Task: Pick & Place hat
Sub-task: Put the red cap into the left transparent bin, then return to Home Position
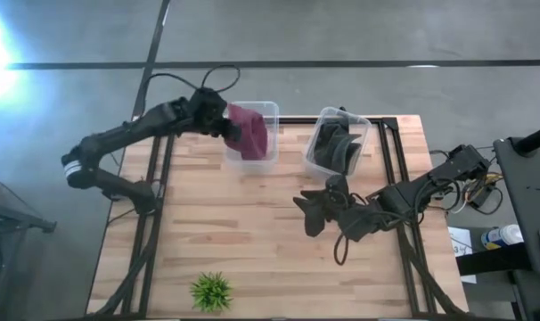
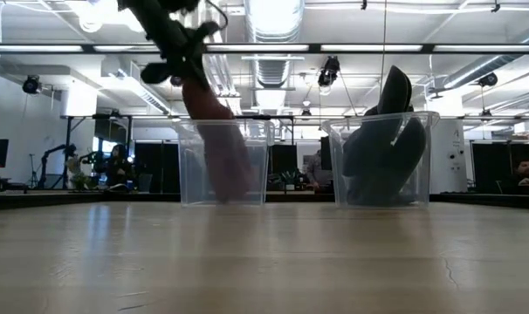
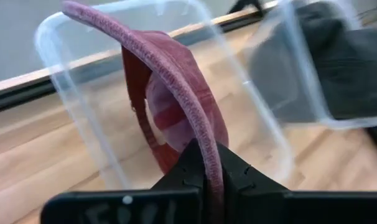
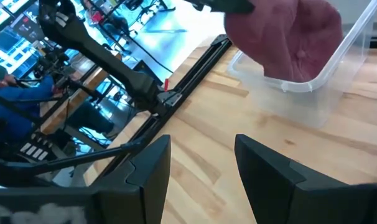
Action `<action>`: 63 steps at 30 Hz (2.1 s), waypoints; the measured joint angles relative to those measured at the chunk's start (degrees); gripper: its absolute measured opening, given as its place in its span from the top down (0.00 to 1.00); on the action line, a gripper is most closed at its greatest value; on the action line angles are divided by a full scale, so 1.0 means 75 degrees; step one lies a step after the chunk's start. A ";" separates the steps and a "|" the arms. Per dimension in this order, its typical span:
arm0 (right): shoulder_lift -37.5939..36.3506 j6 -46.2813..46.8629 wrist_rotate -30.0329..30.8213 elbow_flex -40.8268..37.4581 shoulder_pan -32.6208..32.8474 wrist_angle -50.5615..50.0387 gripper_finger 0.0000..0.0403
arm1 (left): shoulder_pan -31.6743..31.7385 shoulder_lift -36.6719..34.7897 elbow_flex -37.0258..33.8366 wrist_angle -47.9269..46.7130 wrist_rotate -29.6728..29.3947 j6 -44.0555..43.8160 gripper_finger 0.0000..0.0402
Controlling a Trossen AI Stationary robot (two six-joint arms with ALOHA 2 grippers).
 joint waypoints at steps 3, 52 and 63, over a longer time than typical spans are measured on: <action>0.0000 -0.0011 0.0003 0.0000 -0.0006 -0.0006 0.56 | 0.0176 0.0355 -0.0045 0.0016 0.0088 0.0067 0.97; -0.3232 -0.3869 -0.4867 -0.5719 -0.1750 0.5728 0.56 | -0.3318 -0.5240 -0.6836 0.7513 0.1213 0.0451 0.51; -0.5023 -0.3813 -0.4782 -0.7453 -0.1894 0.5645 0.56 | -0.3312 -0.6631 -0.8023 0.7617 0.0923 0.0261 0.51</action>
